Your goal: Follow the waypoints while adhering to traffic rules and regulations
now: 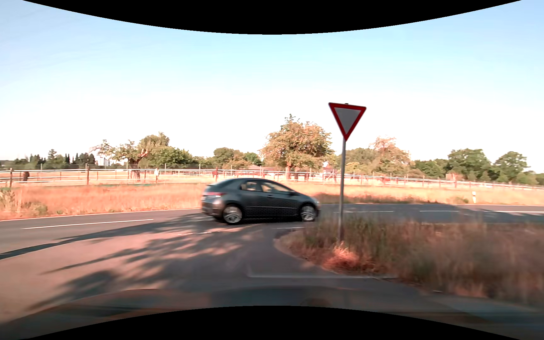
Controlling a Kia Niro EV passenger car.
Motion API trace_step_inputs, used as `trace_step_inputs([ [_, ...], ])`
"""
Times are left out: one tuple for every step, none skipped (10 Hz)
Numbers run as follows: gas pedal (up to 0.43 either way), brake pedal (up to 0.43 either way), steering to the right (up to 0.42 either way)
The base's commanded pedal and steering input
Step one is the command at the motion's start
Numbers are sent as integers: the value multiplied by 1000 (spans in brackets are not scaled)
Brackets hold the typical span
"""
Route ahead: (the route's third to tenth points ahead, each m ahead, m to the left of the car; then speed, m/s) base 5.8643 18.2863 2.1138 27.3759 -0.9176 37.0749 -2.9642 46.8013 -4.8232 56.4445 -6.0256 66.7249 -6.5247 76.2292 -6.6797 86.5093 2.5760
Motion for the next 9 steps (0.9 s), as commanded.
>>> trace_step_inputs([
  [0,238,-663],
  [0,238,-628],
  [0,238,-589],
  [0,238,-540],
  [0,238,-501],
  [0,238,-452],
  [0,238,-400],
  [0,238,-359],
  [0,238,-331],
])
